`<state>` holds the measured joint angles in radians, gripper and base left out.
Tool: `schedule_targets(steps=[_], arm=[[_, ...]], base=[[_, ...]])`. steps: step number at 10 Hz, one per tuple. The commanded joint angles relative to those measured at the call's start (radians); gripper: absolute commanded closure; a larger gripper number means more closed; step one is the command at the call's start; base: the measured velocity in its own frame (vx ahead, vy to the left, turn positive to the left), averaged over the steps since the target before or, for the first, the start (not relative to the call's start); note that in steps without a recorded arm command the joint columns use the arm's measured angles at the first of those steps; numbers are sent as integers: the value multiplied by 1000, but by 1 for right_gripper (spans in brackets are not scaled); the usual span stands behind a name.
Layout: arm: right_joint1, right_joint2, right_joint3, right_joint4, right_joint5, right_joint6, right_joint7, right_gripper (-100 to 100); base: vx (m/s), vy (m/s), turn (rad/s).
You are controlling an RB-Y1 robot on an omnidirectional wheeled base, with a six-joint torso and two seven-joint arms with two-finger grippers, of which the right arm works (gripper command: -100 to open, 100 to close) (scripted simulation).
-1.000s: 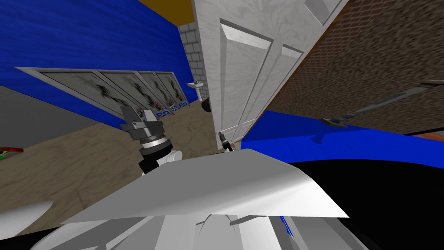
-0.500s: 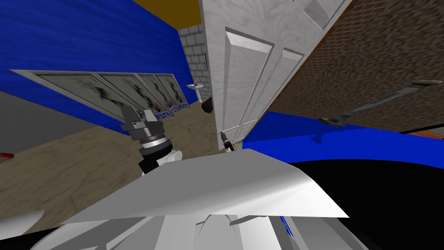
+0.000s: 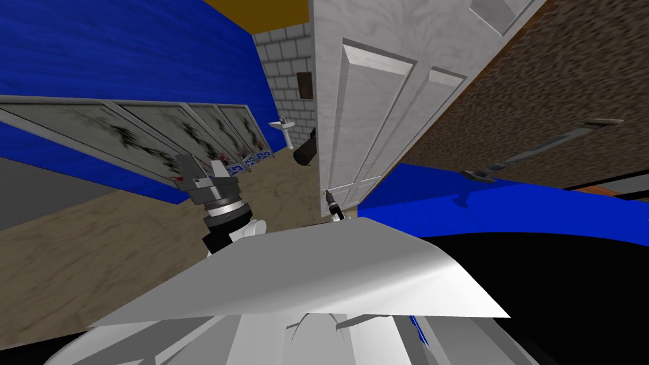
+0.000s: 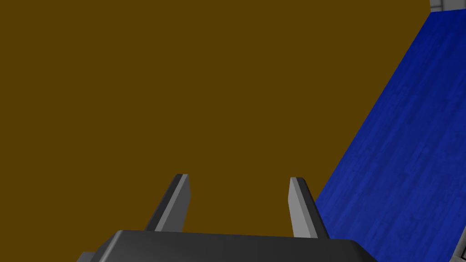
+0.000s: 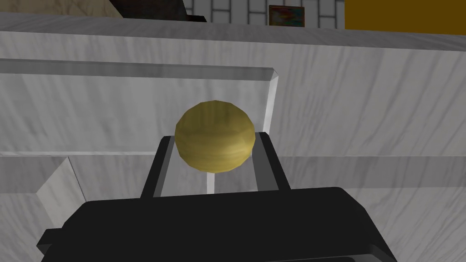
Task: Push the door open
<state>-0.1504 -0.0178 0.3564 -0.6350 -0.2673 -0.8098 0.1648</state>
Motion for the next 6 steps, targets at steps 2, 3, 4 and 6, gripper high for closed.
schedule_targets(steps=[2,3,4,6], arm=[[-12,16,-48,8,-15,2,6,100],[-15,31,-63,10,-20,3,8,100],[-7,20,-53,6,-16,6,7,100],[-12,-7,-84,6,-30,3,13,100]], base=[[162,153,-101],[163,148,-99],[76,61,-44],[136,105,-51]])
